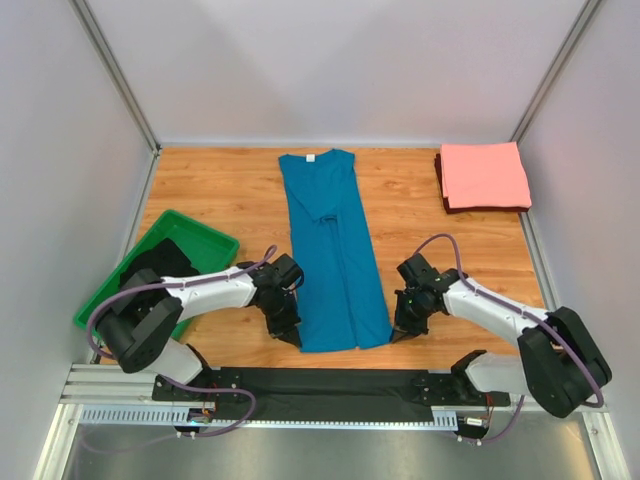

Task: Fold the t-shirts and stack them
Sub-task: Fold the tshirt

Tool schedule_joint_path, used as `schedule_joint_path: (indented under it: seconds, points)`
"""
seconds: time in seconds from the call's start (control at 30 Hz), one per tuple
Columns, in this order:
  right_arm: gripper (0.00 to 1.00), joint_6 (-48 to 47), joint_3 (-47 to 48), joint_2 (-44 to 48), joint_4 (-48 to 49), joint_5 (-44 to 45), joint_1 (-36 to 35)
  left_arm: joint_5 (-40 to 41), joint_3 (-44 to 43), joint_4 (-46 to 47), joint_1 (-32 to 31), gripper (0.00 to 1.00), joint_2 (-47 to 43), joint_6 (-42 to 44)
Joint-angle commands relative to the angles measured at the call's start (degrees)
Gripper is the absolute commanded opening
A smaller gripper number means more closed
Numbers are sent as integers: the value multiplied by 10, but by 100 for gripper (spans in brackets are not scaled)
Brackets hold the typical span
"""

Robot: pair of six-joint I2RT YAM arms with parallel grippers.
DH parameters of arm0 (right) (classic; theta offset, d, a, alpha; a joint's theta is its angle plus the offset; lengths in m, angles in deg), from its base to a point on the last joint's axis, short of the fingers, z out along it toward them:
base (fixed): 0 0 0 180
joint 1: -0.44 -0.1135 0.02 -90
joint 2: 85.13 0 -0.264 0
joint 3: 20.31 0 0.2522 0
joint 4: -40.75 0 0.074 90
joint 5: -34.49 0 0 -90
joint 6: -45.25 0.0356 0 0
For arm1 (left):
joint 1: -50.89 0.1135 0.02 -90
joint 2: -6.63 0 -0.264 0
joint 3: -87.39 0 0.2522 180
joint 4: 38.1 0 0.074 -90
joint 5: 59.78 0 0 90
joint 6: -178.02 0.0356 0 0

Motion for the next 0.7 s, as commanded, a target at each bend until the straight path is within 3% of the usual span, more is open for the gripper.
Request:
schedule_joint_path:
  seconds: [0.0,0.23,0.47,0.67]
  points:
    - [0,23,0,47,-11,7,-11,-2,-8,-53,-4,0,-55,-19]
    - [0,77,11,69,-41,7,-53,-58,52,9,-14,0,-91,-66]
    - [0,69,81,38,-89,42,-63,-71,30,1,-16,0,-76,-64]
    - [0,-1,211,-54,-132,98,-58,-77,-20,-29,59,0,-49,-17]
